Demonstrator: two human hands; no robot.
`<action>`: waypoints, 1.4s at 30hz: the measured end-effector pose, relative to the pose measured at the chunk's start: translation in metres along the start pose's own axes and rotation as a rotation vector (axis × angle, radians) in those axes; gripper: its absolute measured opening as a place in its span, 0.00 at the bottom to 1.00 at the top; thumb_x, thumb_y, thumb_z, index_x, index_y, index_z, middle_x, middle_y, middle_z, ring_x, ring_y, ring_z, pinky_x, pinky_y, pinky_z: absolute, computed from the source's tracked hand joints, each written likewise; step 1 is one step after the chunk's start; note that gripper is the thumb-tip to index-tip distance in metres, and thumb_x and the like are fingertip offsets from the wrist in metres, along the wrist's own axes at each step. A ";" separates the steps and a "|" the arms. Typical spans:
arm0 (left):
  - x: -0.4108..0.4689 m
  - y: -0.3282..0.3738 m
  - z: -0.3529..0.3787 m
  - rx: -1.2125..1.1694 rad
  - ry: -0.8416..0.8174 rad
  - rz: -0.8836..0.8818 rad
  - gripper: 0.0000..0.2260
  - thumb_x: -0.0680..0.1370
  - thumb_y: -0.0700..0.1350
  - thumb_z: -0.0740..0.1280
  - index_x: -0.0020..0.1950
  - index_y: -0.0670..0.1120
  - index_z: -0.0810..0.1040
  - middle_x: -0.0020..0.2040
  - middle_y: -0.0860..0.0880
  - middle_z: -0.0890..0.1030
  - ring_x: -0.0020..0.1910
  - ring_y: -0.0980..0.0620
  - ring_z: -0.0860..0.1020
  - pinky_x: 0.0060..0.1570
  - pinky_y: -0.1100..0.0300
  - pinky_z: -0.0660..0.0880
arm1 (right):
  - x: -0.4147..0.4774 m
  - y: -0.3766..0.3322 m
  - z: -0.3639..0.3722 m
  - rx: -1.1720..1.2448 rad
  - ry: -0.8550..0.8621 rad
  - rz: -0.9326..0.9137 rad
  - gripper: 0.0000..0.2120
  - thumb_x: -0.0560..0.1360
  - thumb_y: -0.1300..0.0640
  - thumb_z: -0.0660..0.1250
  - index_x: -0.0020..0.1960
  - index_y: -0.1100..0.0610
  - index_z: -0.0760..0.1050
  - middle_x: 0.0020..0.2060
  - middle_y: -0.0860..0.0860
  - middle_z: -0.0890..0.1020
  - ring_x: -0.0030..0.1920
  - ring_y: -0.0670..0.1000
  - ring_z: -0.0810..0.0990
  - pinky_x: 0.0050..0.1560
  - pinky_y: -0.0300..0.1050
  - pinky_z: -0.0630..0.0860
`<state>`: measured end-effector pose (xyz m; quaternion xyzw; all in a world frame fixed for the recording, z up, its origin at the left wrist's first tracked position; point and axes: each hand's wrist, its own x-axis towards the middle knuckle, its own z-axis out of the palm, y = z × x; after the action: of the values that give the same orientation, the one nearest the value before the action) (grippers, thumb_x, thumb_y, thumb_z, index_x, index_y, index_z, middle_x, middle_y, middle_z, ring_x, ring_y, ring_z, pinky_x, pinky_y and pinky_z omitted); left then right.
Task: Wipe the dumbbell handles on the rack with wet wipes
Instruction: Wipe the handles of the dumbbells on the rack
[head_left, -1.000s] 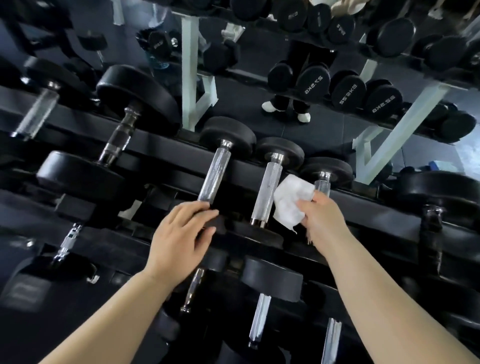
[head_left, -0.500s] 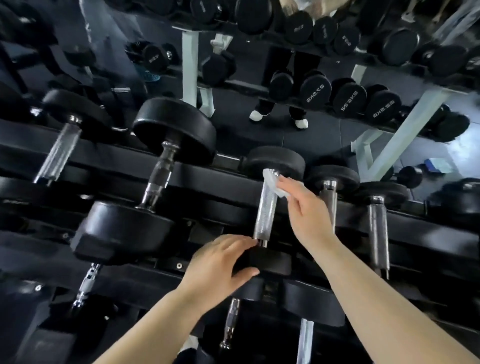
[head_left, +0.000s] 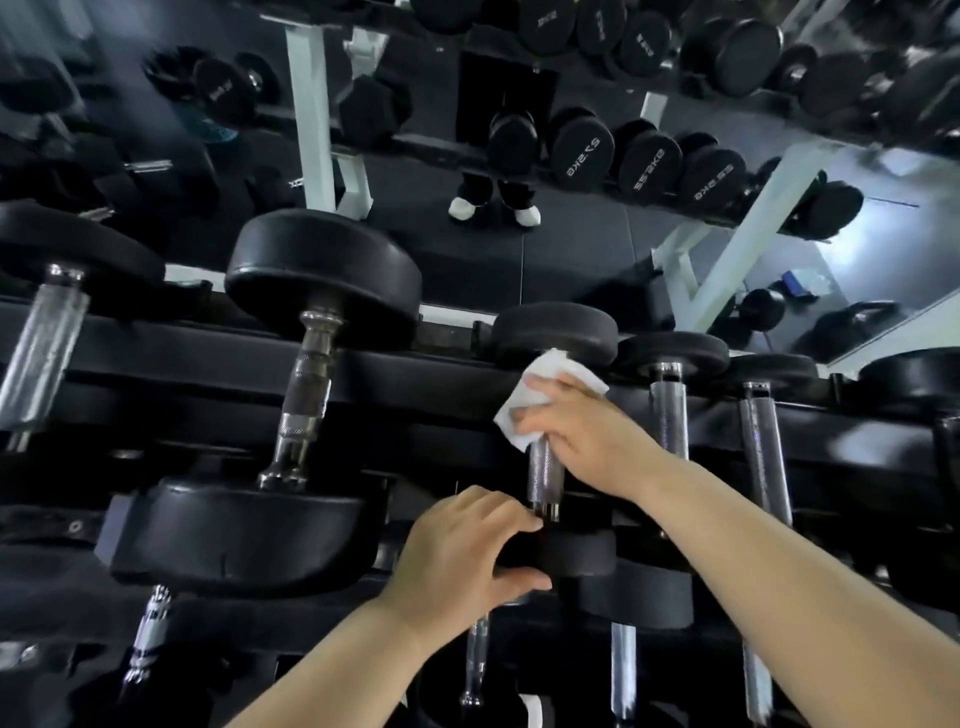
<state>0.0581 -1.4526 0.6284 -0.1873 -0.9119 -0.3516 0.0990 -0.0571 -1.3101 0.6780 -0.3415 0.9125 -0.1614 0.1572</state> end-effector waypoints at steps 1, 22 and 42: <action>-0.001 0.001 0.000 0.003 0.001 -0.009 0.17 0.65 0.62 0.60 0.48 0.54 0.71 0.40 0.59 0.81 0.39 0.61 0.78 0.38 0.69 0.75 | 0.005 0.002 -0.001 0.035 0.066 0.058 0.19 0.76 0.69 0.54 0.60 0.55 0.76 0.71 0.50 0.64 0.73 0.49 0.53 0.69 0.34 0.46; -0.013 0.008 0.014 -0.017 0.165 -0.089 0.17 0.66 0.59 0.63 0.52 0.54 0.72 0.46 0.55 0.82 0.50 0.59 0.73 0.47 0.68 0.73 | -0.041 -0.010 0.017 0.262 -0.047 -0.038 0.19 0.76 0.69 0.54 0.60 0.57 0.76 0.70 0.51 0.66 0.68 0.36 0.52 0.59 0.17 0.43; -0.017 0.010 0.016 -0.020 0.204 -0.126 0.15 0.68 0.58 0.63 0.53 0.56 0.71 0.48 0.54 0.81 0.51 0.59 0.73 0.46 0.66 0.74 | -0.043 -0.009 0.002 1.030 0.557 0.554 0.19 0.75 0.72 0.54 0.41 0.52 0.77 0.38 0.55 0.79 0.37 0.51 0.75 0.45 0.34 0.71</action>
<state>0.0773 -1.4398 0.6178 -0.0940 -0.9034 -0.3835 0.1669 -0.0205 -1.2877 0.6874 0.0803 0.7793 -0.6143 0.0942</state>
